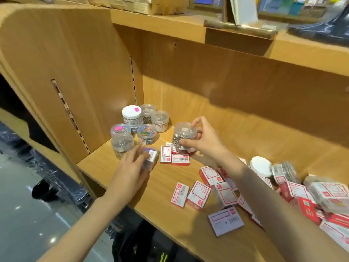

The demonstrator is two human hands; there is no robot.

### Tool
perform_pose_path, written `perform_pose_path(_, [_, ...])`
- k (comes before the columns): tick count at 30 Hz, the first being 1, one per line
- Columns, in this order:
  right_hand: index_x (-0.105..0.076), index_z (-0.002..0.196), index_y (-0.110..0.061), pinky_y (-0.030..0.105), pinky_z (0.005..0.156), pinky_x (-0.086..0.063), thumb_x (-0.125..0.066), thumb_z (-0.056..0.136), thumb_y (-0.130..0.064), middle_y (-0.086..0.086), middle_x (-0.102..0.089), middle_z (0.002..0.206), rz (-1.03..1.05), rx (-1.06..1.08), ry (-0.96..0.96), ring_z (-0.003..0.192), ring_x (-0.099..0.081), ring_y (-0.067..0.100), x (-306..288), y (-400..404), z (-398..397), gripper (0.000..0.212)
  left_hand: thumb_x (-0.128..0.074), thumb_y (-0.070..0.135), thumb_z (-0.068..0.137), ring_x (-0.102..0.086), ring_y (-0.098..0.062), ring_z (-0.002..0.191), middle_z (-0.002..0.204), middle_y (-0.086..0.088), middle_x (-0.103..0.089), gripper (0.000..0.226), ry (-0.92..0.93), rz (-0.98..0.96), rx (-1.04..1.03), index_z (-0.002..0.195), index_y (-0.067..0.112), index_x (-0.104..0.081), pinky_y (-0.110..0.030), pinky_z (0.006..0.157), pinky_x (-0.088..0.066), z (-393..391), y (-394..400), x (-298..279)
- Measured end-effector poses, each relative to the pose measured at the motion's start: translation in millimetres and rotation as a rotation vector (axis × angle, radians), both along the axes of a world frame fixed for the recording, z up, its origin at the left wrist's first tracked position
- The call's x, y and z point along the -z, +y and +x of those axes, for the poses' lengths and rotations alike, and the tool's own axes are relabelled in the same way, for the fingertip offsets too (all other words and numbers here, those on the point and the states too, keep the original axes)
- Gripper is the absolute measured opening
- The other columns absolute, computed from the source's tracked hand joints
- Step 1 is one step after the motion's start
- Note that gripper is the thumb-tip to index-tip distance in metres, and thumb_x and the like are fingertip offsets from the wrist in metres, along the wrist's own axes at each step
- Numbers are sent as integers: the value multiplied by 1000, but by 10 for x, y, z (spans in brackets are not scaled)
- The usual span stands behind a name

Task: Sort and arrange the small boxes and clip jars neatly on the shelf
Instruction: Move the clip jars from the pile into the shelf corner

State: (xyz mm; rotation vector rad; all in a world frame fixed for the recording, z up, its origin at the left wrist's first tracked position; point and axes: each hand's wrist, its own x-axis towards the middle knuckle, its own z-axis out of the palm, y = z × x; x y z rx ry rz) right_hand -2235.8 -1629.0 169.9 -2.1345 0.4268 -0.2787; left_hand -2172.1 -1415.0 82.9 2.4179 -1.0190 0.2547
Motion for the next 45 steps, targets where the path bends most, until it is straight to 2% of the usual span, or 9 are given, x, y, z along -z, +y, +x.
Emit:
perform_pose_path(5, [-38, 96, -26, 27, 54, -36, -79, 68, -24, -7, -54, 91, -23, -24, -35, 57, -43, 4, 116, 273, 465, 50, -55, 14, 77, -44, -28, 106, 119, -15, -56, 27, -157, -38, -10, 103, 11, -60, -47, 78, -47, 24, 61, -82])
perform_pose_path(12, [-44, 110, -18, 41, 86, -46, -70, 74, -9, 7, -45, 121, -167, -152, -50, 100, -57, 26, 158, 670, 910, 45, -69, 6, 70, -36, -29, 114, 124, -15, -51, 35, -141, 36, -83, 104, 9, -60, -49, 86, -43, 198, 285, -134])
perform_pose_path(14, [-46, 115, -21, 44, 81, -50, -67, 77, -6, 3, -45, 120, -121, -85, -63, 88, -63, 23, 129, 648, 867, 46, -69, 7, 71, -36, -29, 114, 124, -15, -51, 34, -135, 31, -78, 104, 10, -60, -50, 88, -41, 230, 309, -139])
perform_pose_path(18, [-51, 113, -18, 11, 59, -40, -60, 85, -8, -3, -49, 113, -127, 39, -84, 66, -51, -1, 143, 349, 500, 31, -68, 10, 74, -37, -27, 114, 124, -13, -50, 27, -140, -33, -13, 100, 11, -60, -46, 89, -38, 207, 207, -186])
perform_pose_path(23, [-53, 83, -24, 27, 71, -43, -59, 81, -2, 4, -56, 94, -146, 324, -56, 65, -53, 9, 159, -244, -376, 23, -53, 22, 84, -38, -24, 114, 124, -10, -50, 22, -101, -93, 145, 102, 12, -61, -47, 91, -37, 93, -228, -206])
perform_pose_path(28, [-57, 106, -7, 38, 85, -35, -56, 85, -17, 19, -57, 106, -743, 619, 266, 101, -49, 37, 20, -703, -1323, 24, -38, 27, 79, -44, -23, 104, 120, -5, -51, 35, -16, -127, 361, 105, 15, -59, -35, 89, -32, -151, -682, -183])
perform_pose_path(34, [-40, 118, -13, 44, 100, -30, -61, 77, -57, 17, -54, 124, -634, 576, 759, 122, -43, 37, -20, -997, -1463, 64, -33, 37, 83, -52, -28, 109, 120, -6, -53, 43, 118, -112, 481, 104, 15, -63, -49, 92, -42, -315, -992, -150])
perform_pose_path(41, [-41, 113, -17, 35, 88, -34, -81, 61, -37, 9, -46, 111, -394, 607, 230, 108, -42, 28, -159, -1002, -1628, 68, -33, 43, 79, -50, -25, 109, 116, -5, -54, 50, 189, -96, 556, 108, 13, -61, -44, 93, -40, -452, -1436, -320])
perform_pose_path(45, [-44, 114, -17, 22, 74, -30, -83, 62, -23, 3, -34, 104, -450, 631, 79, 94, -44, 20, -398, -972, -1924, 66, -56, 30, 87, -44, -23, 116, 122, -6, -51, 40, 206, -16, 618, 123, 13, -51, -38, 98, -34, -658, -1965, -399])
